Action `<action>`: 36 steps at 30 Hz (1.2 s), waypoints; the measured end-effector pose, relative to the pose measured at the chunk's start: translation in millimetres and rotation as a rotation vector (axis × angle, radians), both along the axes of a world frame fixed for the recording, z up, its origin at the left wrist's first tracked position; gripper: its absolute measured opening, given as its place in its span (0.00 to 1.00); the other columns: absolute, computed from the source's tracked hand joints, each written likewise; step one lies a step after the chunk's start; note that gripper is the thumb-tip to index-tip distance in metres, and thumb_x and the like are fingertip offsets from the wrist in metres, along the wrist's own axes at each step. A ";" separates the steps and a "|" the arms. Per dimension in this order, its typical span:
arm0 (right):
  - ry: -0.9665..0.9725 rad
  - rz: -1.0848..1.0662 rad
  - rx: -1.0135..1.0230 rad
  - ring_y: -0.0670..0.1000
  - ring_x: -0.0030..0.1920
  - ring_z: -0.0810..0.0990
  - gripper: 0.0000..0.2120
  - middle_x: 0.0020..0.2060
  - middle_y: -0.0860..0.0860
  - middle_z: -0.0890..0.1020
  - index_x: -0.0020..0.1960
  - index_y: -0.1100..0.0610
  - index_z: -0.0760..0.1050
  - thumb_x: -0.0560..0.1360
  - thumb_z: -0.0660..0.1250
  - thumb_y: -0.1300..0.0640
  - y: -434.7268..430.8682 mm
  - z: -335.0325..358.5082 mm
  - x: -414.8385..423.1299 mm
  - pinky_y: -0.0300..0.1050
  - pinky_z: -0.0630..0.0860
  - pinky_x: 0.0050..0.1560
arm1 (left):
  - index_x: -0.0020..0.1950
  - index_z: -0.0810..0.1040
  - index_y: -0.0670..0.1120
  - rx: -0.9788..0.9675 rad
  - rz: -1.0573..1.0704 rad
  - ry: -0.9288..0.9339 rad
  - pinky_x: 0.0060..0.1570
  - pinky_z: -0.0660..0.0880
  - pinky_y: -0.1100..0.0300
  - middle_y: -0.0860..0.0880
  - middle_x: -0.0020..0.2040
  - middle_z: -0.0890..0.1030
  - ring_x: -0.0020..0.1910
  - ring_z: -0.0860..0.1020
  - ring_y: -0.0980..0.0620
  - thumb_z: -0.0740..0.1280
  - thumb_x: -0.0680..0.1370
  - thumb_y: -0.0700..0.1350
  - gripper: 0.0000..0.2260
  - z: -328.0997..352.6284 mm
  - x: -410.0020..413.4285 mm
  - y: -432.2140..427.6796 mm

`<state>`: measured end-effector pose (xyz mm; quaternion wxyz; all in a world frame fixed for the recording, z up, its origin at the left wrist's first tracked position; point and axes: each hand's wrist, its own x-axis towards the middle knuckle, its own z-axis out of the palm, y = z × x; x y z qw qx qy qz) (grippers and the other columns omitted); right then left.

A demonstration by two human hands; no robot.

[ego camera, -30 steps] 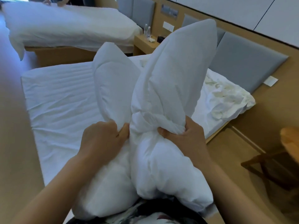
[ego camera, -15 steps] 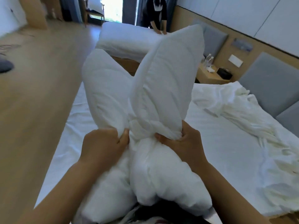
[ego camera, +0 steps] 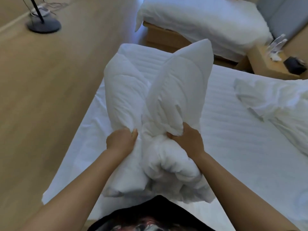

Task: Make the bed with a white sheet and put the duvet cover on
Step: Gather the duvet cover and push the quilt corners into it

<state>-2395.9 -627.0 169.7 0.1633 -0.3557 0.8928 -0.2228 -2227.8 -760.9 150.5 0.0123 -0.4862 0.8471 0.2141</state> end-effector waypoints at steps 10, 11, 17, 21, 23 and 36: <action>-0.170 -0.102 0.029 0.49 0.43 0.75 0.31 0.46 0.44 0.75 0.54 0.49 0.62 0.62 0.71 0.33 22.9 7.9 -37.6 0.43 0.68 0.36 | 0.75 0.36 0.38 0.018 0.272 -0.048 0.69 0.52 0.38 0.35 0.76 0.42 0.75 0.47 0.38 0.54 0.74 0.66 0.45 -5.9 -34.0 40.8; -0.191 -0.109 0.030 0.50 0.45 0.75 0.33 0.48 0.45 0.75 0.55 0.49 0.62 0.61 0.71 0.33 27.0 8.5 -41.7 0.43 0.68 0.38 | 0.75 0.34 0.41 -0.004 0.244 -0.041 0.69 0.54 0.38 0.36 0.76 0.39 0.75 0.46 0.38 0.55 0.74 0.67 0.46 -8.2 -34.1 42.7; -0.286 -0.155 -0.027 0.55 0.55 0.76 0.37 0.56 0.51 0.74 0.61 0.54 0.62 0.62 0.75 0.39 36.8 1.5 -49.6 0.49 0.74 0.50 | 0.77 0.39 0.41 0.101 0.494 0.189 0.66 0.60 0.40 0.39 0.77 0.49 0.73 0.57 0.37 0.67 0.71 0.64 0.51 -16.1 -24.6 22.9; -0.270 -0.123 -0.010 0.56 0.57 0.75 0.39 0.58 0.53 0.74 0.64 0.56 0.62 0.63 0.75 0.40 25.1 -8.3 -35.0 0.52 0.75 0.53 | 0.77 0.40 0.43 0.005 0.419 -0.052 0.68 0.55 0.38 0.37 0.76 0.45 0.74 0.51 0.36 0.65 0.72 0.64 0.47 -25.0 -21.0 21.0; -0.239 -0.106 0.001 0.56 0.58 0.74 0.39 0.59 0.53 0.73 0.65 0.57 0.62 0.64 0.74 0.40 15.5 -13.0 -21.2 0.52 0.74 0.54 | 0.77 0.44 0.45 -0.074 0.378 -0.109 0.69 0.48 0.35 0.37 0.76 0.43 0.75 0.45 0.35 0.62 0.75 0.62 0.41 -26.4 -15.2 15.8; -0.177 -0.179 -0.010 0.53 0.52 0.75 0.34 0.51 0.49 0.74 0.56 0.52 0.63 0.60 0.75 0.37 3.8 -21.0 13.8 0.50 0.75 0.51 | 0.71 0.65 0.50 0.996 0.273 0.750 0.64 0.71 0.49 0.48 0.64 0.75 0.61 0.75 0.49 0.60 0.76 0.62 0.27 -60.3 -36.0 28.0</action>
